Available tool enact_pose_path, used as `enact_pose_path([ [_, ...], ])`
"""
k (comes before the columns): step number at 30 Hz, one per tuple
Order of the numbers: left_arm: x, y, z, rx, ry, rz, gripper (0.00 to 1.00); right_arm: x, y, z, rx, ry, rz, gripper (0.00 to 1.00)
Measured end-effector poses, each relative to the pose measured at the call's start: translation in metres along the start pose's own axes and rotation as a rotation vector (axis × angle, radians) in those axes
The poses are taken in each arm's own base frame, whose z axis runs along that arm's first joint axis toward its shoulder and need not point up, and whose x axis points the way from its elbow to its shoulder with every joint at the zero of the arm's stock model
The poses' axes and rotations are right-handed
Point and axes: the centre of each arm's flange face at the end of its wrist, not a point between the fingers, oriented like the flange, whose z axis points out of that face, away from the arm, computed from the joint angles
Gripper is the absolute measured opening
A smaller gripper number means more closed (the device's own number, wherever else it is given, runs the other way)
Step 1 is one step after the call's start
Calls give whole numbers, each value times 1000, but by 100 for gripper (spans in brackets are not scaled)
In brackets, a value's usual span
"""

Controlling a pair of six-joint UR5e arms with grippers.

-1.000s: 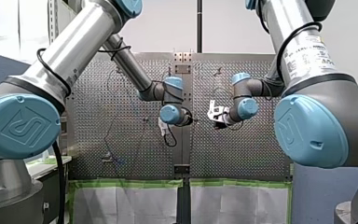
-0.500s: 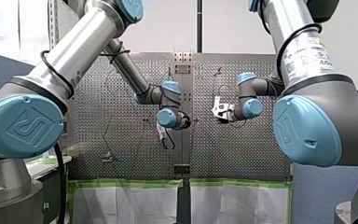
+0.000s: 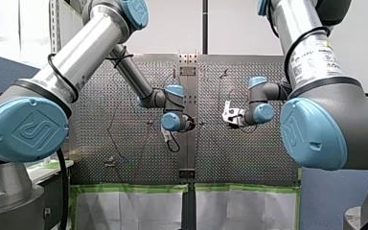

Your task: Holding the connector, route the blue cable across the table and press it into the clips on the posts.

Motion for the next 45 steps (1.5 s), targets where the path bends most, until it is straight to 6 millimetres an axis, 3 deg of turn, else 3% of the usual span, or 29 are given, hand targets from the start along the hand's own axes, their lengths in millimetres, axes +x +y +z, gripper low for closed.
enact_pose_path([
  [13,-10,16,11,11,-15,-32,1,1,22,3,-20,9,3,0],
  [18,-24,22,24,34,-49,-66,1,5,24,5,-16,17,0,0],
  [27,-38,30,36,51,-73,-101,9,15,24,11,3,34,-8,0],
  [29,-38,31,35,48,-69,-93,27,16,24,11,5,36,-9,0],
  [30,-38,31,35,46,-66,-87,27,17,24,11,6,37,-9,0],
  [32,-37,32,34,35,-56,-72,66,18,25,12,6,38,-10,0],
  [33,-36,32,33,29,-51,-65,66,18,25,12,7,39,-10,0],
  [35,-34,32,31,12,-39,-46,100,19,25,12,7,39,-10,0],
  [45,-24,24,16,-68,26,54,100,21,35,10,-9,37,-4,0],
])
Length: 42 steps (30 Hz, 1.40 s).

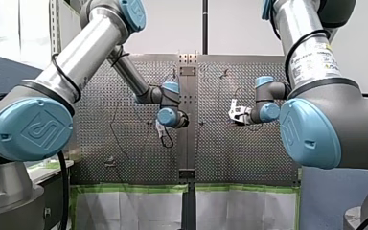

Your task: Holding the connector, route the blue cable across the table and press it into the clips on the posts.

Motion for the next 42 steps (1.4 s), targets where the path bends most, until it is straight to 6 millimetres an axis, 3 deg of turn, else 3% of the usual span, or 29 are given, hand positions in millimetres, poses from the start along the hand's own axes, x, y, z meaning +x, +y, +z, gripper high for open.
enact_pose_path([
  [6,-3,-22,-16,-12,23,57,100,0,7,-2,-12,-7,4,0],
  [14,-26,-62,-48,-14,28,137,100,3,14,-4,-27,-10,0,0],
  [20,-34,-86,-81,-19,54,201,100,20,17,-9,-35,11,-6,0],
  [27,-28,-110,-107,-26,82,211,100,35,16,-13,-37,28,4,0],
  [35,-29,-149,-118,-9,23,131,100,35,14,-14,-36,28,8,0],
  [42,-8,-180,-125,17,63,100,100,36,15,-14,-36,28,16,0],
])
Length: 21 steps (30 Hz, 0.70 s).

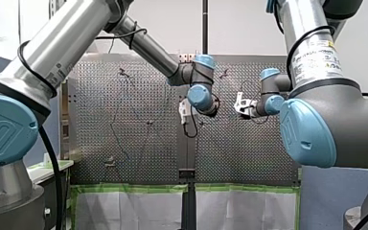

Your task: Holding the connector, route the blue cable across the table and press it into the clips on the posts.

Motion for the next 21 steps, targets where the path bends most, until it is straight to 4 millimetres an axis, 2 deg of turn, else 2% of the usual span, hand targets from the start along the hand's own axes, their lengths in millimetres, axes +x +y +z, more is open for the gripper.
enact_pose_path([
  [6,16,-16,1,4,37,-21,100,-1,0,0,-1,-1,5,0],
  [15,33,-18,31,-11,45,-90,100,-1,0,0,1,0,8,0],
  [21,45,-23,43,-21,54,-99,100,-1,-1,0,2,-1,9,0],
])
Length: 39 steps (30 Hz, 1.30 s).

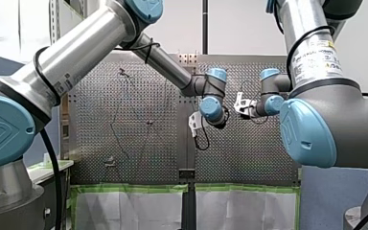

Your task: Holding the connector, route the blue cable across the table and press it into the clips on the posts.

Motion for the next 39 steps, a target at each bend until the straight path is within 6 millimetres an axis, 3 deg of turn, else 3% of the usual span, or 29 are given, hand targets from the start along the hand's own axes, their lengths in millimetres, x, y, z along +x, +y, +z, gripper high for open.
enact_pose_path([
  [12,22,-1,38,-15,-23,-28,100,0,-1,0,2,0,0,0],
  [17,16,-8,50,-10,-57,-55,100,-1,-1,0,2,0,0,0],
  [23,-3,-26,49,-20,-95,-71,100,0,2,0,-2,2,1,0],
  [27,0,-34,41,-27,-94,-65,100,1,5,0,-6,5,7,0],
  [39,20,2,50,-80,-114,-77,100,3,11,0,-14,12,11,0],
])
